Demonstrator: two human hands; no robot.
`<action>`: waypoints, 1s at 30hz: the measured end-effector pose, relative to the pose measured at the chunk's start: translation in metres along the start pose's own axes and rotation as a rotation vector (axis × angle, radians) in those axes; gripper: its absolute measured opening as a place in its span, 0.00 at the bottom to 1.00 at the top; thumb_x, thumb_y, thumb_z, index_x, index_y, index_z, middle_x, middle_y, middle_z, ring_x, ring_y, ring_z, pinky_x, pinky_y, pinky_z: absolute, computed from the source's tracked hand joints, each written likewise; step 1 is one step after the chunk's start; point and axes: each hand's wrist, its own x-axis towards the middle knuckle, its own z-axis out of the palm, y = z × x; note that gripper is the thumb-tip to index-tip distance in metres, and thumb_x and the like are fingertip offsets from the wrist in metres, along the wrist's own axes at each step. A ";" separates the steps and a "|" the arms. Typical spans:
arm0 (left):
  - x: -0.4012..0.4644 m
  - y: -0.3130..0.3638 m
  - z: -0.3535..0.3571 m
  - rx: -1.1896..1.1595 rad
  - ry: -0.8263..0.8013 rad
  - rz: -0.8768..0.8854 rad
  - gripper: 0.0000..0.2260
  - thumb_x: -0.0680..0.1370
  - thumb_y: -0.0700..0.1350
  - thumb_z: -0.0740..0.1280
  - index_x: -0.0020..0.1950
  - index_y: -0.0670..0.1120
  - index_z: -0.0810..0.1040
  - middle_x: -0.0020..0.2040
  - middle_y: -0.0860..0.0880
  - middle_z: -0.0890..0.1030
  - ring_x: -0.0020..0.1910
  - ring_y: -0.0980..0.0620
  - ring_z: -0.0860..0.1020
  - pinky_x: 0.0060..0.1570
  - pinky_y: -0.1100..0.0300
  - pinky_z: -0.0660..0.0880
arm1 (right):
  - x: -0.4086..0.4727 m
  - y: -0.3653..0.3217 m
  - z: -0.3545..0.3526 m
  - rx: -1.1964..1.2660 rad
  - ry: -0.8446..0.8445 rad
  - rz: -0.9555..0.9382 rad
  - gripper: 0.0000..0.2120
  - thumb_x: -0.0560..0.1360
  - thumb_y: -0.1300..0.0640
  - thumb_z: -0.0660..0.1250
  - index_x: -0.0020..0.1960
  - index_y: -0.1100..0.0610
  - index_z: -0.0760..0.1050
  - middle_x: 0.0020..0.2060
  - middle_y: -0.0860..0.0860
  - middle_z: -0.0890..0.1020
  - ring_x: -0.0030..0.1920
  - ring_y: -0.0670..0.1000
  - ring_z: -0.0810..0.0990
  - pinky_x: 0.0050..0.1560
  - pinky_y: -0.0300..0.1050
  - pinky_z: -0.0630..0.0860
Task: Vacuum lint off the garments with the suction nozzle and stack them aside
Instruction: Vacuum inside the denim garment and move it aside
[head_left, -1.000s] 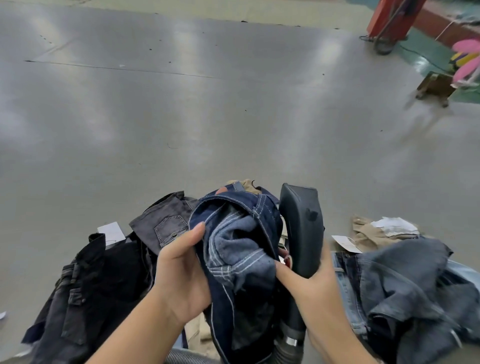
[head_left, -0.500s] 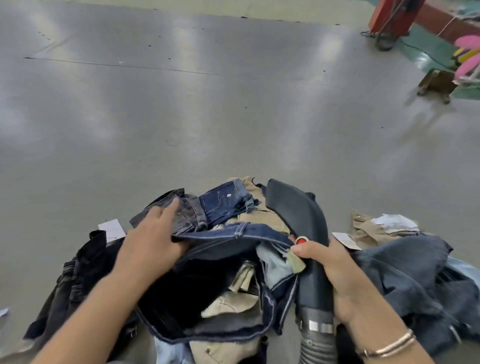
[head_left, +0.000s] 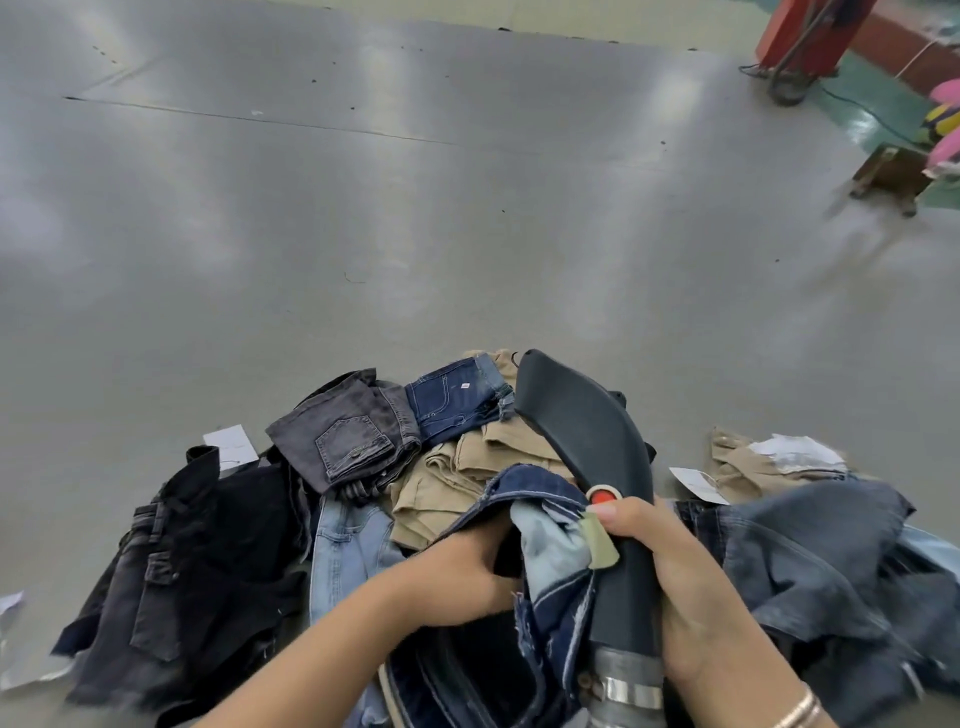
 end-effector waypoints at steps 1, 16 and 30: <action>0.002 0.000 -0.001 0.070 -0.012 0.023 0.22 0.69 0.53 0.68 0.60 0.64 0.66 0.57 0.73 0.68 0.58 0.74 0.69 0.56 0.80 0.63 | -0.001 -0.001 -0.001 0.008 0.000 0.009 0.22 0.46 0.61 0.80 0.37 0.60 0.76 0.33 0.58 0.77 0.30 0.55 0.78 0.34 0.46 0.80; -0.039 0.014 -0.043 -0.450 -0.181 -0.016 0.13 0.72 0.45 0.71 0.56 0.46 0.80 0.53 0.46 0.82 0.52 0.50 0.80 0.55 0.58 0.75 | 0.012 -0.034 -0.047 -0.356 0.412 -0.317 0.06 0.70 0.65 0.70 0.45 0.59 0.77 0.32 0.56 0.79 0.30 0.53 0.79 0.30 0.47 0.77; -0.010 0.001 -0.021 -1.305 0.424 -0.164 0.14 0.83 0.47 0.54 0.57 0.45 0.78 0.51 0.48 0.85 0.48 0.53 0.84 0.51 0.52 0.74 | -0.029 0.002 -0.011 -0.490 0.136 -0.349 0.26 0.54 0.45 0.77 0.42 0.59 0.72 0.24 0.60 0.75 0.21 0.58 0.75 0.25 0.43 0.73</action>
